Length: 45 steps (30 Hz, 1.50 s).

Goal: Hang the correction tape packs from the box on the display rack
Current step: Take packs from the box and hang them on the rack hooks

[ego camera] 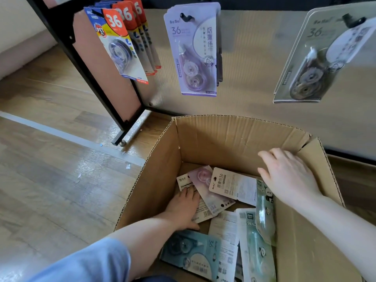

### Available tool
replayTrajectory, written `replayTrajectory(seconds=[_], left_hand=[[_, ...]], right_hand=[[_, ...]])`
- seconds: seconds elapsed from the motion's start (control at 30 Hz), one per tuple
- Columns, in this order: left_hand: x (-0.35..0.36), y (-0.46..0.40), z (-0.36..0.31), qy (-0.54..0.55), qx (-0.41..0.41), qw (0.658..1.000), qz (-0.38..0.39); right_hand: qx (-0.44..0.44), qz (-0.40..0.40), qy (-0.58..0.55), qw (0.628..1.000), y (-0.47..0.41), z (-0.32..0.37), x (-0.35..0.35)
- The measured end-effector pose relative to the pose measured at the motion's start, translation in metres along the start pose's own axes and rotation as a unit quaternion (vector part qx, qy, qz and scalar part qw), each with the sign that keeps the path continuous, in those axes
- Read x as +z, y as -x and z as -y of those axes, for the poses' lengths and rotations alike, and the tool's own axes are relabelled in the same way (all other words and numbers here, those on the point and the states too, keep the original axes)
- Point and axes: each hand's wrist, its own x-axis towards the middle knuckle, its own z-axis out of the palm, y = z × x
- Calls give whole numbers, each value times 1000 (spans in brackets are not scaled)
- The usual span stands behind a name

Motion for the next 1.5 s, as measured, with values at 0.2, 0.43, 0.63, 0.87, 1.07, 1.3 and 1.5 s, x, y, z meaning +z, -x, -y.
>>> replayTrajectory(seconds=[0.2, 0.43, 0.63, 0.87, 1.07, 1.3, 1.5], left_hand=[[-6, 6, 3, 2, -32, 999, 13], [-6, 23, -3, 54, -53, 994, 73], [-3, 22, -10, 275, -114, 950, 96], [1, 7, -26, 285, -237, 928, -26], [0, 3, -27, 224, -256, 940, -3], [1, 4, -24, 265, -293, 919, -6], [-4, 4, -10, 296, -316, 901, -29]], right_hand=[[0, 1, -4, 1000, 1, -1, -1], [3, -1, -9, 1000, 2, 0, -2], [10, -3, -5, 1000, 2, -1, -2], [11, 0, -6, 1000, 1, -1, 1], [7, 2, -2, 1000, 0, -1, 4], [3, 0, -2, 1000, 1, -1, 4], [2, 4, -3, 1000, 2, -1, 4]])
